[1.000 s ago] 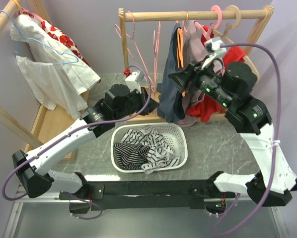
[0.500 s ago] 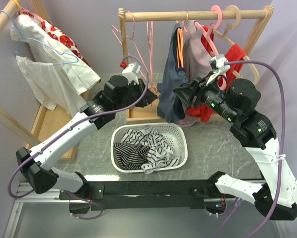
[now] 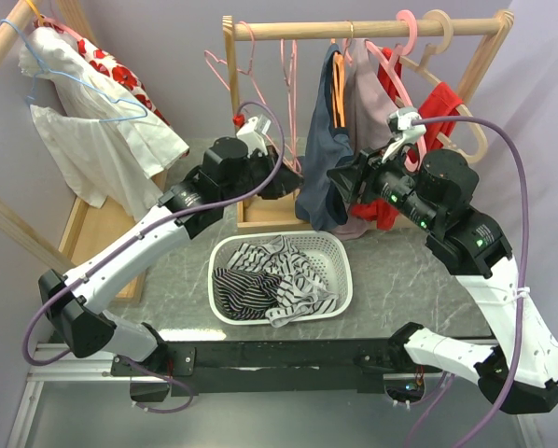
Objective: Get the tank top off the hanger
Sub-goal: Place the hanger at the clothesline.
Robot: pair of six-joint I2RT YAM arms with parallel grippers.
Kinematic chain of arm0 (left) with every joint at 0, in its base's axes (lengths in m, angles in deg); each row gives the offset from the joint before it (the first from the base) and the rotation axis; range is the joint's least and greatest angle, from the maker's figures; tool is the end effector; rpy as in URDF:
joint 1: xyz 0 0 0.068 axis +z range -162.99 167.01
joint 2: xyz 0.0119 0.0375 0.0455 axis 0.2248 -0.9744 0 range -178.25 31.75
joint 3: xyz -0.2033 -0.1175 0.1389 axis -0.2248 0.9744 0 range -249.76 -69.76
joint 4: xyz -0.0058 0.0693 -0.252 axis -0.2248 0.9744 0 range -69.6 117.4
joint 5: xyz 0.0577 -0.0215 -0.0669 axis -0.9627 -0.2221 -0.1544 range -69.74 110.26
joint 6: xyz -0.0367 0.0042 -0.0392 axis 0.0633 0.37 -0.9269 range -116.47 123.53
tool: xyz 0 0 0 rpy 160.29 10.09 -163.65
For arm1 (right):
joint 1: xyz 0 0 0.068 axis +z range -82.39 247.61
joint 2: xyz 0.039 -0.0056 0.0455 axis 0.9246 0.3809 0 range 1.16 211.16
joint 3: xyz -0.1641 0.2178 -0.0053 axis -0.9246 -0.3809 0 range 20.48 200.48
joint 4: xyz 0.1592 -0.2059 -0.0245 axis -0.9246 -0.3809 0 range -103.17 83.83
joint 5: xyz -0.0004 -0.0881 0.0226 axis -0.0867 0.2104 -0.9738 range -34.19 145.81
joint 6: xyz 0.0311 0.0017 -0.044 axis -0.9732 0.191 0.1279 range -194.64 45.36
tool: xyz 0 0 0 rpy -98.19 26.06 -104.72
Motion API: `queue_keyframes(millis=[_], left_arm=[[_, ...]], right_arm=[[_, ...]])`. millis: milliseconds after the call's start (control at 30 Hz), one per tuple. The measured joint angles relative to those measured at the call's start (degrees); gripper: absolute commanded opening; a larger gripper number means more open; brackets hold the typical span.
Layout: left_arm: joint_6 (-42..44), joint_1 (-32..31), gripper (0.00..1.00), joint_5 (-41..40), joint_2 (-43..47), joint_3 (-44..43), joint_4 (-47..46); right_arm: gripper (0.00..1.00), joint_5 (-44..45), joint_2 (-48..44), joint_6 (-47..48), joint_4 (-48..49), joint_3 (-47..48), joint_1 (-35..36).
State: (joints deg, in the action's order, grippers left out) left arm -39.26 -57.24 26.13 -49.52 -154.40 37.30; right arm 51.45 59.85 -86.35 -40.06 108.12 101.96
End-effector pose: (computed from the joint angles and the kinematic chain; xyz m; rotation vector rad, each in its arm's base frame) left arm 0.2319 -0.2310 0.4231 0.1044 1.9647 -1.1394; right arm 0.1449 0.1023 0.5006 -0.3919 1.6550 0.6693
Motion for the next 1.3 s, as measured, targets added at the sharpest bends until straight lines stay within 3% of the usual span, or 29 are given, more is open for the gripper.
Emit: queue_keyframes(millis=[300, 600, 867, 1300], left_arm=[[-1.77, -5.53, 0.01, -0.37, 0.02, 1.92, -0.24], [-5.40, -7.28, 0.01, -9.05, -0.24, 1.40, -1.09], [-9.07, -7.21, 0.01, -13.51, -10.60, -13.35, 3.80], [-11.45, -7.76, 0.01, -16.31, -14.05, -20.06, 11.32]], right_arm=[[0.55, 3.78, 0.00, 0.94, 0.00, 0.00, -1.81], [0.55, 4.24, -0.28, 0.90, 0.11, -0.35, -3.28], [0.55, 4.24, -1.09, 0.85, 0.02, -2.27, -3.80], [0.55, 3.91, -2.64, 0.85, 0.04, -3.69, -4.74]])
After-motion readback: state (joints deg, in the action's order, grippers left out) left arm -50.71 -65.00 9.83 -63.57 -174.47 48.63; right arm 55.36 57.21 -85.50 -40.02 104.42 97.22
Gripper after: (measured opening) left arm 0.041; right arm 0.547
